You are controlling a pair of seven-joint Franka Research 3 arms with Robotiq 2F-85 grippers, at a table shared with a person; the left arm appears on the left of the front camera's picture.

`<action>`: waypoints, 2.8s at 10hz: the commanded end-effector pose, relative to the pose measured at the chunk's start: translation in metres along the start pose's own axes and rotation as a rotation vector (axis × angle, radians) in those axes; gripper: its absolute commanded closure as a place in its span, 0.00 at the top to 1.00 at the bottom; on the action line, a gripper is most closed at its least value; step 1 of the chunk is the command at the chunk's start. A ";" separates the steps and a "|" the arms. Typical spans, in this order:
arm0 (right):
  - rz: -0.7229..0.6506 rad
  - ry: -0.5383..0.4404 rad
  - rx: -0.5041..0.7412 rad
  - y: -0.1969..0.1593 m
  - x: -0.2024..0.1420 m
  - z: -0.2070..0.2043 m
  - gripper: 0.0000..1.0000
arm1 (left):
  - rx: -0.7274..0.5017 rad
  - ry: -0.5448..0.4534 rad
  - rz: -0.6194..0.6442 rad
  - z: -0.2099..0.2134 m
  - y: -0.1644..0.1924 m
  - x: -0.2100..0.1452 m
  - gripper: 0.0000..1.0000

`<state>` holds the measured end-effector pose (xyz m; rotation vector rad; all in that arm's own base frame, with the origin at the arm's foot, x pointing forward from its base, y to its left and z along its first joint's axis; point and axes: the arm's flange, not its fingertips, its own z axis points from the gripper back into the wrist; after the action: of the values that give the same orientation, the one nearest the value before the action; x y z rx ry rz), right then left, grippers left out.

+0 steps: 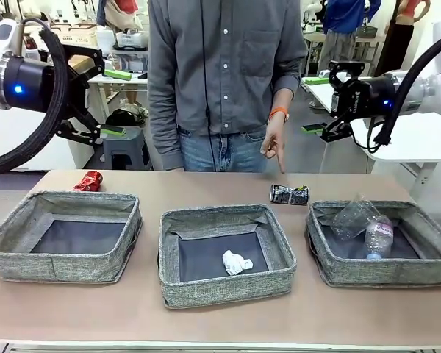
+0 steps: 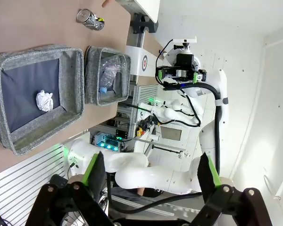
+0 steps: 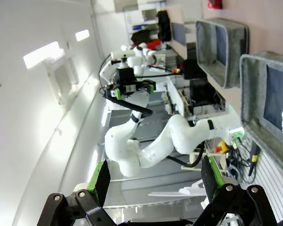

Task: Sort the waste into the appropriate baskets.
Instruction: Pick up the waste item pointed out by the person.

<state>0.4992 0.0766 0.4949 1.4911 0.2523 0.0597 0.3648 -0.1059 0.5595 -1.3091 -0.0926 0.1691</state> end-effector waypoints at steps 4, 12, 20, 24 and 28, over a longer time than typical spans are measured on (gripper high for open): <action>-0.027 -0.353 -0.525 -0.005 0.055 -0.018 1.00 | -0.023 -0.011 0.008 -0.001 -0.002 -0.001 1.00; 0.187 0.076 -1.101 -0.042 0.047 -0.056 1.00 | -0.023 -0.011 0.008 -0.001 -0.002 -0.001 1.00; 1.015 0.516 -1.520 -0.068 0.080 -0.034 1.00 | -0.023 -0.011 0.008 -0.001 -0.002 -0.001 1.00; 1.030 0.503 -1.542 -0.050 0.099 -0.037 1.00 | -0.023 -0.011 0.008 -0.001 -0.002 -0.001 1.00; 1.145 0.526 -1.451 -0.063 0.114 -0.043 1.00 | -0.023 -0.011 0.008 -0.001 -0.002 -0.001 1.00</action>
<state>0.5839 0.1353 0.4153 -0.0771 -0.2644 1.2020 0.3648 -0.1058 0.5591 -1.3081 -0.0934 0.1705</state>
